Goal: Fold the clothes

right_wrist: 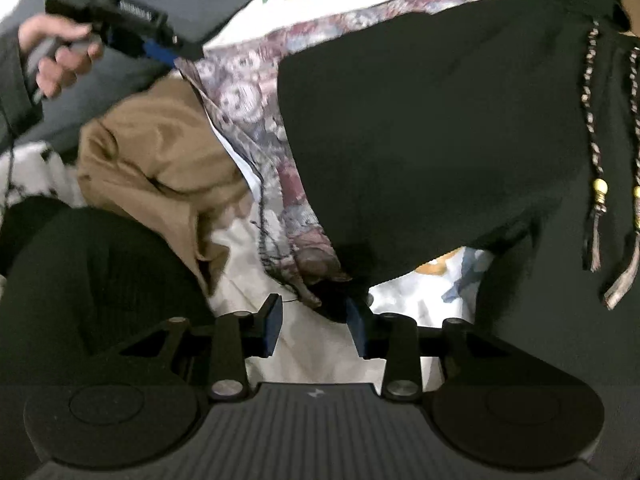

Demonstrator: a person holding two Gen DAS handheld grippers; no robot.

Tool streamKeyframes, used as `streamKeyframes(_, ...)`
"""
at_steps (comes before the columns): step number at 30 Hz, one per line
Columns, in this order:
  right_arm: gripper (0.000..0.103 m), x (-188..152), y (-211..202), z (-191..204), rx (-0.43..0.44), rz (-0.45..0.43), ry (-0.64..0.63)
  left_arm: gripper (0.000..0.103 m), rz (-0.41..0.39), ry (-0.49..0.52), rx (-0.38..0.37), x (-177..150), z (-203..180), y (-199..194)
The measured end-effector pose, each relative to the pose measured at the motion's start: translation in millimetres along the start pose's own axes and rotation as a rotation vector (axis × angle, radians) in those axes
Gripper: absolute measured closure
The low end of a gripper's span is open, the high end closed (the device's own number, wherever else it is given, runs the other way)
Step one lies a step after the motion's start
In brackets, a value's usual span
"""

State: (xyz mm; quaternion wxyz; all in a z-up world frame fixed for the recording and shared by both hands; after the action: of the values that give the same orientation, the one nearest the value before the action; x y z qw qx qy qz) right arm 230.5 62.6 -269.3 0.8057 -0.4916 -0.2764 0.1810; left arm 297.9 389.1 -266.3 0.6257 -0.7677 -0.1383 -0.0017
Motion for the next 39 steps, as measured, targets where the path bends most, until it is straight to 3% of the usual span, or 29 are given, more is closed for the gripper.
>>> streamKeyframes(1,0.065,1,2,-1,0.002,-0.003,-0.004,0.052,-0.008,-0.005,-0.002,2,3,-2)
streamKeyframes(3,0.099,2,0,-2,0.023,0.0,-0.002,0.052,-0.017,-0.014,-0.005,5,6,-3)
streamKeyframes(8,0.099,0,-33,-16,-0.013,-0.052,0.066,0.051,-0.021,-0.039,-0.039,6,13,-1)
streamKeyframes(11,0.099,-4,-52,-34,-0.071,-0.084,0.152,0.05,-0.01,-0.047,-0.116,3,10,7)
streamKeyframes(15,0.099,-10,-66,-56,-0.127,-0.095,0.246,0.041,-0.008,-0.034,-0.198,-6,-5,17)
streamKeyframes(22,0.099,-11,-69,-60,-0.143,-0.09,0.289,0.04,0.006,0.051,-0.222,-19,-26,17)
streamKeyframes(24,0.099,-10,-69,-59,-0.138,-0.09,0.294,0.041,0.034,0.095,-0.17,-25,-33,22)
streamKeyframes(26,0.099,-9,-69,-57,-0.13,-0.09,0.296,0.062,0.065,0.114,-0.121,-30,-36,30)
streamKeyframes(27,0.099,-9,-69,-55,-0.123,-0.09,0.297,0.09,0.086,0.114,-0.121,-31,-36,33)
streamKeyframes(32,0.099,-9,-76,-49,-0.087,-0.097,0.303,0.093,0.069,0.143,-0.134,-33,-41,13)
streamKeyframes(39,0.099,-8,-97,-34,-0.018,-0.116,0.288,0.093,0.047,0.108,-0.155,-28,-32,-33)
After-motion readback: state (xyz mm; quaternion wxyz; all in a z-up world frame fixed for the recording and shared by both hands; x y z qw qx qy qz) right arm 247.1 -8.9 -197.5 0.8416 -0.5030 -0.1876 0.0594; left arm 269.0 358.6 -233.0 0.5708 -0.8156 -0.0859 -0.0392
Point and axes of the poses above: each gripper's, at about its wrist camera, not at the fingertips, and y roughly the way its jaws point, z to its left, x to its top, the point moved 4 cm from there along y, roughly the way its jaws point, and after that the axes turned 5 degrees about z, right-handed, at the moved point
